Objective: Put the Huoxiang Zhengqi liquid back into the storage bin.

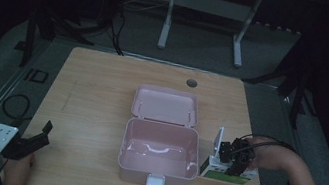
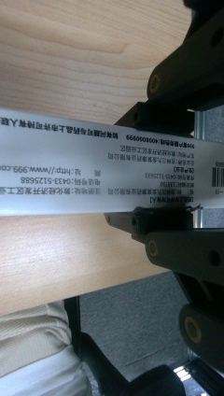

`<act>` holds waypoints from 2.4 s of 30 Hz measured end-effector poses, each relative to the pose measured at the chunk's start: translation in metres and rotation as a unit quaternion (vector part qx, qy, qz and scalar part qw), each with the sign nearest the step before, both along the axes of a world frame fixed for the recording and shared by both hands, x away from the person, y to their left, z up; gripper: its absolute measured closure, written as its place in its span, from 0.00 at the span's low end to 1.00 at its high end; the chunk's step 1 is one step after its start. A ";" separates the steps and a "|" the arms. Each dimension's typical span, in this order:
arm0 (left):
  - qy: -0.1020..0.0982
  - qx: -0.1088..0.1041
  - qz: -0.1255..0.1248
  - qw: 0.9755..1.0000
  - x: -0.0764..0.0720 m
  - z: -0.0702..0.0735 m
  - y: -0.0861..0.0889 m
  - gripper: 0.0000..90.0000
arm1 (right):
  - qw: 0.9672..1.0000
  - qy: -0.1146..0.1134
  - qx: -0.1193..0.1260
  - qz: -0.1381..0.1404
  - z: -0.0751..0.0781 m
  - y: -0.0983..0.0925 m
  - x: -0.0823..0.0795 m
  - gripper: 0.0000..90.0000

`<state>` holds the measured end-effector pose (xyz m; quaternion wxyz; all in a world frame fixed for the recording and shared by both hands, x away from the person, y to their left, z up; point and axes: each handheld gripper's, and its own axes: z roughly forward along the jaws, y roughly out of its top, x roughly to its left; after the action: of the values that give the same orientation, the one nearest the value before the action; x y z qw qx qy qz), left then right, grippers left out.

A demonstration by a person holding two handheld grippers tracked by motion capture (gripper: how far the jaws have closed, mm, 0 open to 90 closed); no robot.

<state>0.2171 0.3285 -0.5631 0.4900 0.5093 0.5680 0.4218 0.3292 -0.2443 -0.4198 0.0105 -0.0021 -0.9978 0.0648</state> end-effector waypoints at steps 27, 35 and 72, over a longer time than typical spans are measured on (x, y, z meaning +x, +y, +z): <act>-0.001 0.000 0.002 1.000 0.000 0.000 0.000 0.03 | 1.000 -0.009 0.003 -0.030 0.063 0.001 0.002 0.69; -0.001 0.001 0.002 1.000 0.000 0.000 -0.001 0.03 | 0.999 -0.015 -0.003 -0.029 0.079 0.007 -0.002 0.69; 0.000 0.008 0.001 1.000 0.000 0.000 -0.002 0.03 | 1.000 -0.024 0.000 -0.016 0.120 0.071 -0.003 0.69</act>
<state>0.2169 0.3268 -0.5635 0.4852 0.5132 0.5649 0.4267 0.3266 -0.1737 -0.3002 -0.0123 -0.0197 -0.9977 0.0643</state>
